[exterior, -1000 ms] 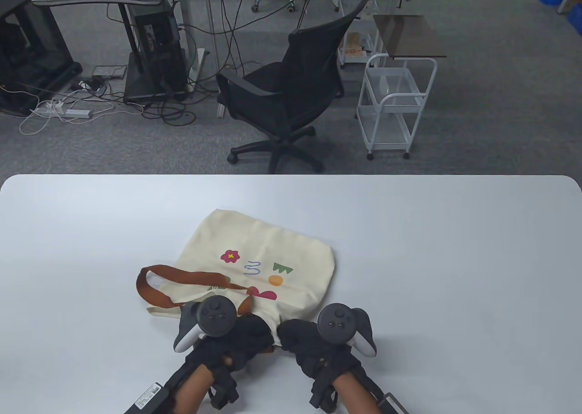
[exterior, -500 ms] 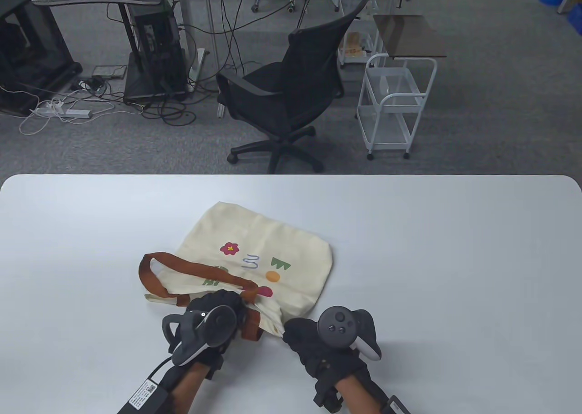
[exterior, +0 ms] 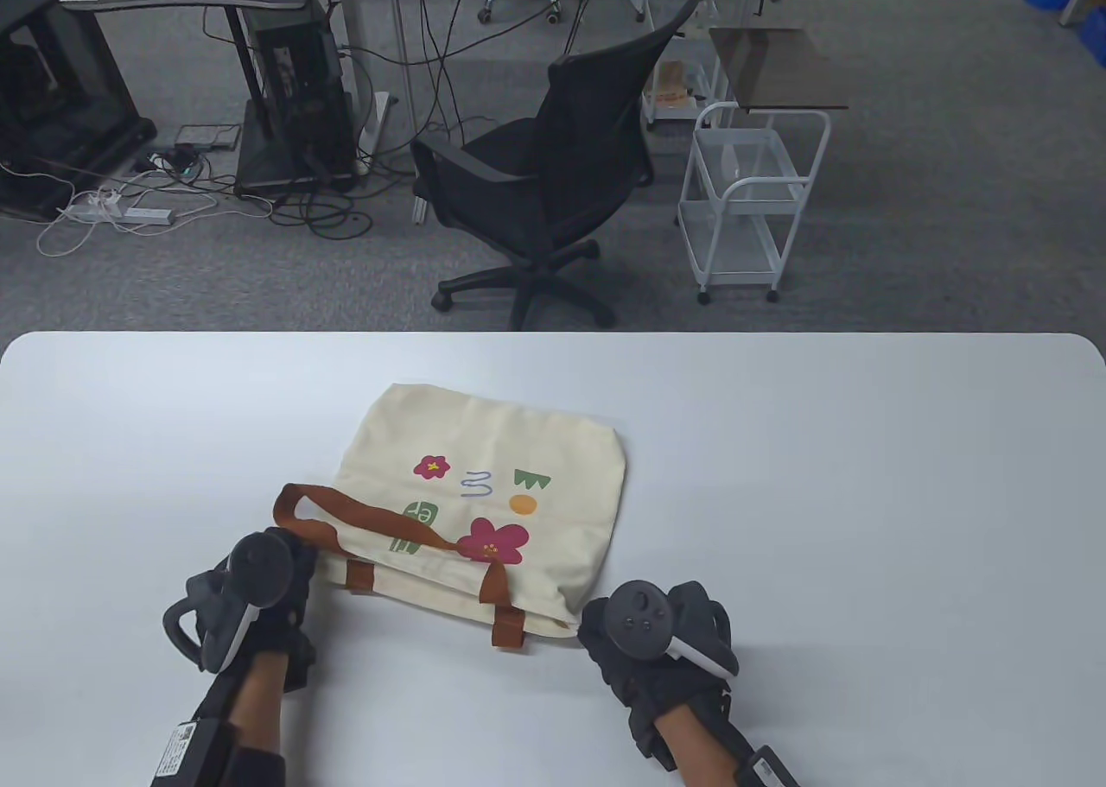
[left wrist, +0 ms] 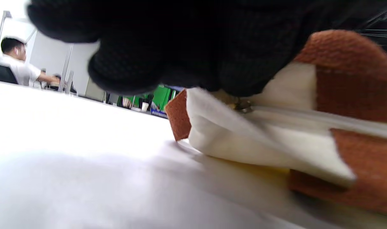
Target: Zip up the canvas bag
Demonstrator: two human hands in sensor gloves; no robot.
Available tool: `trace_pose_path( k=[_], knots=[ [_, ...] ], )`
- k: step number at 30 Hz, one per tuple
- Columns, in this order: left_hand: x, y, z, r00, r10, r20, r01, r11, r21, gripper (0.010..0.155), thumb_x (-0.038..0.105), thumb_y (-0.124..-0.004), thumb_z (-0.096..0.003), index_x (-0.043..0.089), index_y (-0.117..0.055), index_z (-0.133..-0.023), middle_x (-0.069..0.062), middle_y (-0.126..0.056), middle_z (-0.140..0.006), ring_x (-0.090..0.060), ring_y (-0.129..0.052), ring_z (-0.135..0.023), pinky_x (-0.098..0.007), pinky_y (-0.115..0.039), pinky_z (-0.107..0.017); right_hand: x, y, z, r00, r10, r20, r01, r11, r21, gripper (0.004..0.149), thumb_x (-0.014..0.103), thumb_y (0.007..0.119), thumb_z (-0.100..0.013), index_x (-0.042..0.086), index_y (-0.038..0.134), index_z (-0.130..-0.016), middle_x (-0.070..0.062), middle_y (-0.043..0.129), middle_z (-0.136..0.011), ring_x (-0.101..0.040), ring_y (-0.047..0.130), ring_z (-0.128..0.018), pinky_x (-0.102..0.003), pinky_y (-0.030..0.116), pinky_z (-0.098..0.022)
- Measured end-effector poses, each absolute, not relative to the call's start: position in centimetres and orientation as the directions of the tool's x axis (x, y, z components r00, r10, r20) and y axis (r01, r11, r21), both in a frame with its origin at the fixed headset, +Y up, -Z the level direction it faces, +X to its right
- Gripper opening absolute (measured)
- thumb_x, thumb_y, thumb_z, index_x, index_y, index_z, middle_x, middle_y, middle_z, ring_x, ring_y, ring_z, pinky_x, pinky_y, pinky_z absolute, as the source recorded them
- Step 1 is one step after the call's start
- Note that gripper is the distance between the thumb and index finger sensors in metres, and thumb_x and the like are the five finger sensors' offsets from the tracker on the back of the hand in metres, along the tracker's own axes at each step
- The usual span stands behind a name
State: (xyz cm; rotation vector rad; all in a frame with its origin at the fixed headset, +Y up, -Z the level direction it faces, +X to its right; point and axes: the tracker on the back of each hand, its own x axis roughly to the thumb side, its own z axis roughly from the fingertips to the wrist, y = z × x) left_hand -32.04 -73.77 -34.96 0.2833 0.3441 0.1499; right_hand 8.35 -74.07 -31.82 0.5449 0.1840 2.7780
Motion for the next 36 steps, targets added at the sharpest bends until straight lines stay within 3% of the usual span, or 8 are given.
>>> trace_pose_path(
  k=[6, 14, 18, 22, 27, 31, 33, 36],
  knots=[
    [-32.1, -74.0, -35.4, 0.925, 0.22, -0.309, -0.139, 0.955, 0.263, 0.037, 0.045, -0.095, -0.0444, 0.025, -0.092, -0.076, -0.004, -0.099, -0.066, -0.024, -0.104, -0.052, -0.041, -0.086, -0.043, 7.1, -73.8, -31.0, -0.874, 0.254, 0.414, -0.188, -0.963, 0.195, 0.041, 0.035, 0.081, -0.053, 0.007, 0.086, -0.083, -0.013, 0.099, -0.066, -0.032, 0.097, -0.057, -0.057, 0.076, -0.052],
    [-32.4, -74.3, -35.4, 0.917, 0.235, -0.323, -0.158, 0.956, 0.247, 0.038, 0.043, -0.094, -0.0449, 0.025, -0.092, -0.079, -0.006, -0.099, -0.069, -0.027, -0.104, -0.054, -0.043, -0.085, -0.044, 3.0, -75.3, -29.8, -0.866, 0.064, 0.495, 0.034, -0.982, 0.187, 0.041, 0.039, 0.086, -0.051, 0.009, 0.089, -0.078, -0.012, 0.101, -0.062, -0.031, 0.098, -0.055, -0.057, 0.076, -0.052],
    [-33.0, -74.5, -35.5, 0.91, 0.246, -0.333, -0.172, 0.956, 0.238, 0.039, 0.042, -0.094, -0.0447, 0.025, -0.092, -0.079, -0.006, -0.1, -0.07, -0.028, -0.104, -0.055, -0.043, -0.085, -0.044, 2.8, -75.0, -29.5, -0.864, 0.04, 0.501, 0.045, -0.987, 0.157, 0.042, 0.045, 0.086, -0.049, 0.012, 0.093, -0.073, -0.008, 0.103, -0.057, -0.03, 0.1, -0.052, -0.056, 0.078, -0.05],
    [-33.9, -74.1, -35.1, 0.893, 0.264, -0.364, -0.194, 0.956, 0.219, 0.04, 0.041, -0.094, -0.0451, 0.025, -0.091, -0.082, -0.006, -0.099, -0.073, -0.029, -0.103, -0.058, -0.044, -0.085, -0.046, 4.8, -72.7, -29.4, -0.872, 0.122, 0.474, -0.088, -0.992, 0.094, 0.043, 0.048, 0.083, -0.05, 0.013, 0.094, -0.072, -0.008, 0.104, -0.058, -0.03, 0.1, -0.053, -0.056, 0.077, -0.051],
    [-35.6, -71.6, -33.2, 0.849, 0.389, -0.357, -0.283, 0.906, 0.314, 0.042, 0.039, -0.09, -0.0479, 0.024, -0.088, -0.087, -0.007, -0.096, -0.08, -0.031, -0.102, -0.065, -0.045, -0.084, -0.049, 9.1, -69.7, -29.2, -0.914, 0.138, 0.382, -0.208, -0.967, -0.147, 0.052, 0.05, 0.078, -0.051, 0.013, 0.088, -0.087, -0.013, 0.099, -0.078, -0.036, 0.095, -0.07, -0.059, 0.073, -0.057],
    [-35.2, -68.7, -31.1, 0.844, 0.481, -0.236, -0.379, 0.847, 0.374, 0.048, 0.04, -0.083, -0.0514, 0.025, -0.082, -0.097, -0.009, -0.088, -0.096, -0.036, -0.094, -0.083, -0.051, -0.078, -0.061, 11.3, -69.0, -29.5, -0.936, 0.165, 0.311, -0.239, -0.947, -0.217, 0.06, 0.051, 0.076, -0.052, 0.011, 0.08, -0.097, -0.016, 0.09, -0.094, -0.041, 0.086, -0.085, -0.063, 0.067, -0.062],
    [-34.3, -67.6, -30.1, 0.855, 0.498, -0.141, -0.434, 0.838, 0.331, 0.053, 0.043, -0.08, -0.0528, 0.025, -0.077, -0.102, -0.009, -0.076, -0.11, -0.039, -0.081, -0.1, -0.058, -0.068, -0.072, 11.8, -69.2, -29.8, -0.945, 0.159, 0.285, -0.224, -0.951, -0.214, 0.065, 0.052, 0.075, -0.052, 0.011, 0.073, -0.103, -0.017, 0.083, -0.103, -0.042, 0.08, -0.093, -0.064, 0.064, -0.065],
    [-32.5, -67.4, -29.2, 0.895, 0.445, -0.038, -0.429, 0.88, 0.203, 0.069, 0.051, -0.078, -0.0529, 0.03, -0.056, -0.114, -0.001, -0.049, -0.126, -0.038, -0.047, -0.12, -0.066, -0.047, -0.083, 12.3, -70.1, -30.4, -0.955, 0.154, 0.255, -0.2, -0.965, -0.169, 0.072, 0.054, 0.074, -0.052, 0.01, 0.063, -0.108, -0.019, 0.071, -0.112, -0.044, 0.069, -0.102, -0.066, 0.06, -0.067]
  ],
)
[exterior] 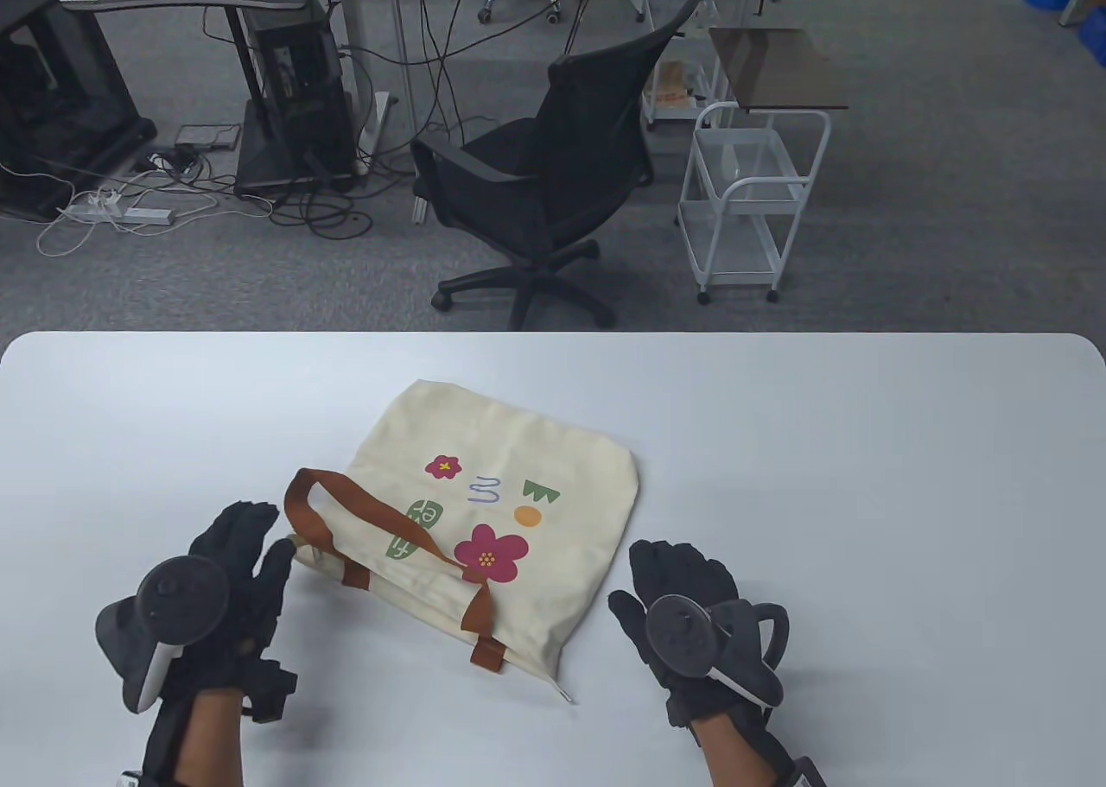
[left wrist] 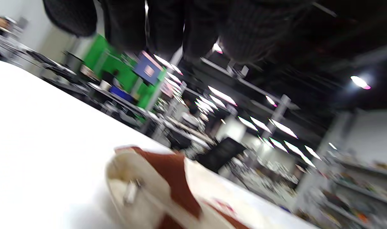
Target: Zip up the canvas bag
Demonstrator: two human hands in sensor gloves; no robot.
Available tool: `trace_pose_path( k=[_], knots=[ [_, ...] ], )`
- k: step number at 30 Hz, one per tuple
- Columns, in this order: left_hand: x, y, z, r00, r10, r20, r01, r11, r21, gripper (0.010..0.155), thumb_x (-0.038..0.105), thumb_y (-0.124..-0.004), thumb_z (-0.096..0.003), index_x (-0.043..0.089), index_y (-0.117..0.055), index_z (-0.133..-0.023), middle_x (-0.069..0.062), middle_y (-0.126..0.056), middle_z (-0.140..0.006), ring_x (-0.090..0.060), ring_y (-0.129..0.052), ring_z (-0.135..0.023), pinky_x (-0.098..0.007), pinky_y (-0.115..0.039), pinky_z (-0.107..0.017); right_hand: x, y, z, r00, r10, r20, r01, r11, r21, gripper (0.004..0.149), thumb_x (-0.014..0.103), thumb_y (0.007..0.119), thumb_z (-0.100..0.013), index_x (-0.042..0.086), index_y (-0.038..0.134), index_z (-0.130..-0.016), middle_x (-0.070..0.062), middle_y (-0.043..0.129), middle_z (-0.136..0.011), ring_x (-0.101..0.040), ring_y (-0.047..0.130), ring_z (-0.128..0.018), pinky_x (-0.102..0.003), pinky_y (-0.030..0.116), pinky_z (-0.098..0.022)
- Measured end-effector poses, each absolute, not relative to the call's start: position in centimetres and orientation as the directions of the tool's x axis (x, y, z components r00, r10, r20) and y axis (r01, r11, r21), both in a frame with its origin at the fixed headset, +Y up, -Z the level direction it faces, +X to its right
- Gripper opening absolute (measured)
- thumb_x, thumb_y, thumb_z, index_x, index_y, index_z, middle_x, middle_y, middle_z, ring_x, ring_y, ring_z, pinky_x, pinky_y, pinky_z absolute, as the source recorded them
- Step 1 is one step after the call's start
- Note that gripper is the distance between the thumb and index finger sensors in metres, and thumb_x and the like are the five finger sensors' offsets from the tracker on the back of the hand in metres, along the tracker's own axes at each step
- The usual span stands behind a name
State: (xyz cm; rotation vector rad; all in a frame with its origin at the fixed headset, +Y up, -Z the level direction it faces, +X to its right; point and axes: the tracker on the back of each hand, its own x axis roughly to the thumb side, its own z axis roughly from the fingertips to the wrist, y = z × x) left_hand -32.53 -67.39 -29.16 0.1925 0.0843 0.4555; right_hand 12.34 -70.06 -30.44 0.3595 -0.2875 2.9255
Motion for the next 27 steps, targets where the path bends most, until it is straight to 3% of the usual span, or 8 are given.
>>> trace_pose_path(
  k=[3, 6, 9, 17, 27],
  knots=[
    [-31.5, -68.5, -28.9, 0.958, 0.286, 0.001, -0.286, 0.958, 0.036, 0.084, 0.062, -0.072, -0.0512, 0.035, -0.028, -0.118, 0.006, -0.015, -0.128, -0.036, -0.009, -0.119, -0.069, -0.026, -0.084, 12.6, -71.3, -31.4, -0.963, 0.15, 0.224, -0.17, -0.982, -0.076, 0.083, 0.059, 0.073, -0.052, 0.011, 0.047, -0.113, -0.02, 0.052, -0.121, -0.045, 0.049, -0.109, -0.069, 0.051, -0.07],
    [-31.0, -71.4, -29.5, 0.943, 0.331, 0.029, -0.33, 0.943, -0.038, 0.091, 0.068, -0.071, -0.0495, 0.038, -0.018, -0.117, 0.01, 0.0, -0.124, -0.034, 0.008, -0.113, -0.07, -0.015, -0.081, 13.1, -72.6, -32.2, -0.971, 0.142, 0.191, -0.135, -0.99, 0.049, 0.091, 0.067, 0.07, -0.051, 0.016, 0.031, -0.116, -0.018, 0.028, -0.125, -0.043, 0.024, -0.112, -0.072, 0.038, -0.071],
    [-30.1, -73.6, -30.7, 0.961, 0.275, 0.013, -0.265, 0.939, -0.221, 0.095, 0.073, -0.067, -0.0483, 0.04, -0.006, -0.113, 0.012, 0.015, -0.117, -0.032, 0.022, -0.106, -0.07, -0.003, -0.077, 13.8, -73.7, -32.9, -0.973, 0.161, 0.164, -0.14, -0.981, 0.132, 0.094, 0.071, 0.067, -0.05, 0.024, 0.02, -0.116, -0.014, 0.01, -0.124, -0.041, 0.007, -0.11, -0.073, 0.027, -0.071],
    [-28.8, -75.3, -31.0, 0.98, 0.192, 0.048, -0.174, 0.953, -0.249, 0.097, 0.08, -0.06, -0.0474, 0.04, 0.001, -0.112, 0.01, 0.021, -0.114, -0.033, 0.027, -0.101, -0.071, 0.002, -0.071, 14.8, -74.0, -33.3, -0.968, 0.204, 0.144, -0.185, -0.973, 0.137, 0.094, 0.075, 0.066, -0.049, 0.03, 0.018, -0.116, -0.009, 0.006, -0.124, -0.039, 0.002, -0.109, -0.074, 0.021, -0.07],
    [-28.6, -75.3, -31.0, 0.979, 0.196, 0.051, -0.178, 0.953, -0.245, 0.096, 0.077, -0.064, -0.0484, 0.039, -0.003, -0.113, 0.01, 0.017, -0.115, -0.033, 0.024, -0.102, -0.07, 0.002, -0.071, 14.8, -74.2, -33.3, -0.971, 0.199, 0.134, -0.18, -0.974, 0.139, 0.092, 0.073, 0.067, -0.05, 0.027, 0.022, -0.116, -0.012, 0.011, -0.125, -0.04, 0.006, -0.11, -0.073, 0.024, -0.07]
  ],
)
